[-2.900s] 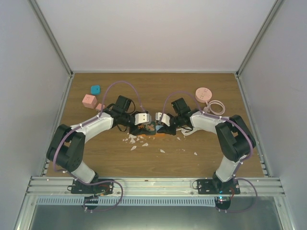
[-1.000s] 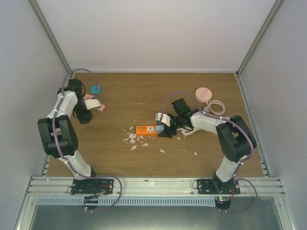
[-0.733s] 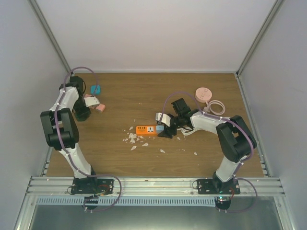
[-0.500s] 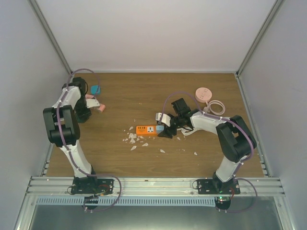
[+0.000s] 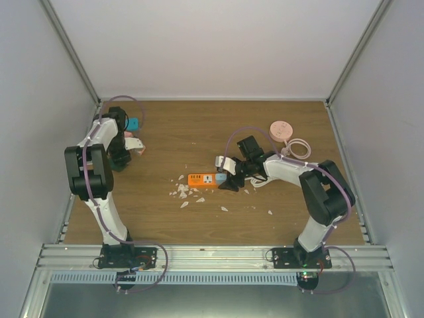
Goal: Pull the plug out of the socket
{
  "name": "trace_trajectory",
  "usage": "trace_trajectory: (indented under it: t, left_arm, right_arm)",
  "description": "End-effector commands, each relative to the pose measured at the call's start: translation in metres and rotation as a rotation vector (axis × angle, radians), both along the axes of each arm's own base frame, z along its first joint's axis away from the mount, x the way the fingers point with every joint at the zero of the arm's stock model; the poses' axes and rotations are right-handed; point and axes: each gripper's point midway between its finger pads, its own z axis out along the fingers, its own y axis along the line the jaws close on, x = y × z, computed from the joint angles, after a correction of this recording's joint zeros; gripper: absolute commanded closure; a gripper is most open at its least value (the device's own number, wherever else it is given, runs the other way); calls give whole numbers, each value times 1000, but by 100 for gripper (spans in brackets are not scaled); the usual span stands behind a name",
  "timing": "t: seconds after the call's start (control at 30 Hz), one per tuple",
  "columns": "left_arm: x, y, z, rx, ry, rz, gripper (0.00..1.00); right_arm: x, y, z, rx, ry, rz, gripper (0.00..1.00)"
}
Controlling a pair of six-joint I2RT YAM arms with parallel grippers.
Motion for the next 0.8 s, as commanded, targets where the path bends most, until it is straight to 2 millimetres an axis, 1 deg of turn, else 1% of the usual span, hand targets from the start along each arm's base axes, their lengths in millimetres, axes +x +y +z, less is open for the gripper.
trace_trajectory:
  t: [0.0,0.23,0.37,0.47,0.53,0.67,0.77]
  left_arm:
    - [3,-6,5,-24,3,7,28]
    - [3,-19,14,-92,-13,8,22]
    - [6,-35,24,-161,-39,2,20]
    - [13,-60,38,-269,-83,-24,20]
    - [17,-84,51,-374,-122,-55,20]
    - [22,-128,74,-524,-188,-131,20]
    - [20,-164,89,-644,-222,-189,20]
  right_arm:
    - [-5,2,10,13,-20,6,18]
    - [-7,1,13,18,-31,15,17]
    - [-9,-1,15,17,-37,20,17]
    - [-11,-4,18,19,-45,22,17]
    - [-13,-6,21,23,-51,24,17]
    - [-15,-14,24,26,-55,21,17]
    - [-18,-21,25,28,-58,19,17]
